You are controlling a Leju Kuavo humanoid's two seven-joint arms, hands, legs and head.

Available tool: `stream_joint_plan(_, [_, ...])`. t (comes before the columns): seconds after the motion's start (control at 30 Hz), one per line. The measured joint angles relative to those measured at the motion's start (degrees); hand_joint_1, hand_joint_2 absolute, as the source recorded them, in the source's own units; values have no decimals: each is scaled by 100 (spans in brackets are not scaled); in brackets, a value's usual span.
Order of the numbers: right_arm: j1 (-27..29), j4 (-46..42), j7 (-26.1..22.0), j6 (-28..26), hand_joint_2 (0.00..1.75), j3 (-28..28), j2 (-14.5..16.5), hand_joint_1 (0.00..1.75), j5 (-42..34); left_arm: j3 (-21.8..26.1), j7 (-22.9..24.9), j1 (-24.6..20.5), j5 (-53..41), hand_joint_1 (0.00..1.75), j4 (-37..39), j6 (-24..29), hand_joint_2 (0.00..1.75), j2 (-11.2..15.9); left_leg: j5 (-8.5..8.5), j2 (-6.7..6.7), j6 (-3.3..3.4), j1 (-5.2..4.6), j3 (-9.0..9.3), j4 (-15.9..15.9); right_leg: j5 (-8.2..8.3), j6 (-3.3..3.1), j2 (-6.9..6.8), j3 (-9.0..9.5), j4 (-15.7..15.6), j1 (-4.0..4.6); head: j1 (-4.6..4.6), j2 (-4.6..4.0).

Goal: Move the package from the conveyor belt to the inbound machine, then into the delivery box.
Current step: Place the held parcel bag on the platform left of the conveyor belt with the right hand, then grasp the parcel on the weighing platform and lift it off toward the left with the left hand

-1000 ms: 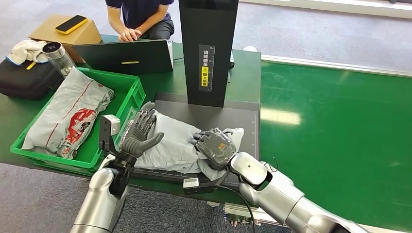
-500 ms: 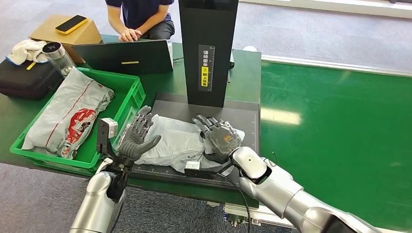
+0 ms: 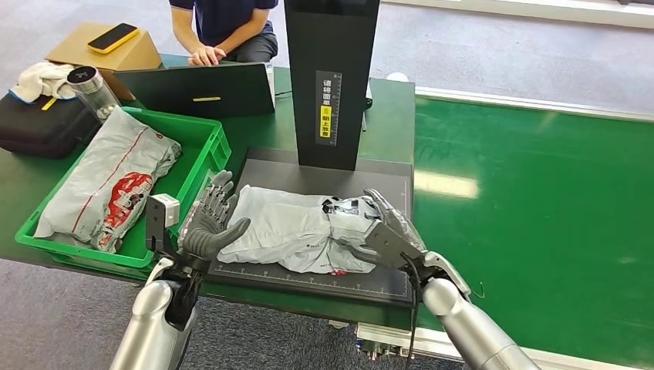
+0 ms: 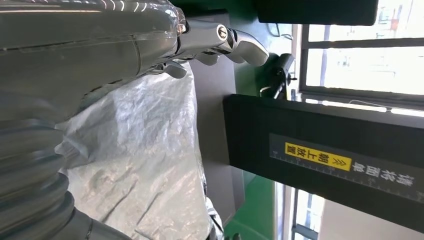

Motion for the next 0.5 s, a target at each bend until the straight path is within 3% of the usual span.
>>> stream_joint_plan(0.23, [733, -659, -277, 1660, 0, -984, -33, 0, -1182, -146, -66, -20, -172, 0, -72, -5, 175, 0, 0, 1, 0, 1, 3, 0, 0, 0, 1, 0, 0, 1, 0, -1])
stream_joint_plan(0.5, [1028, -987, -299, 1940, 0, -1378, -47, 0, -1318, -230, -94, -43, -247, 0, -72, 12, 175, 0, 0, 5, 0, 1, 4, -1, 0, 0, 3, 0, 0, 0, 1, 0])
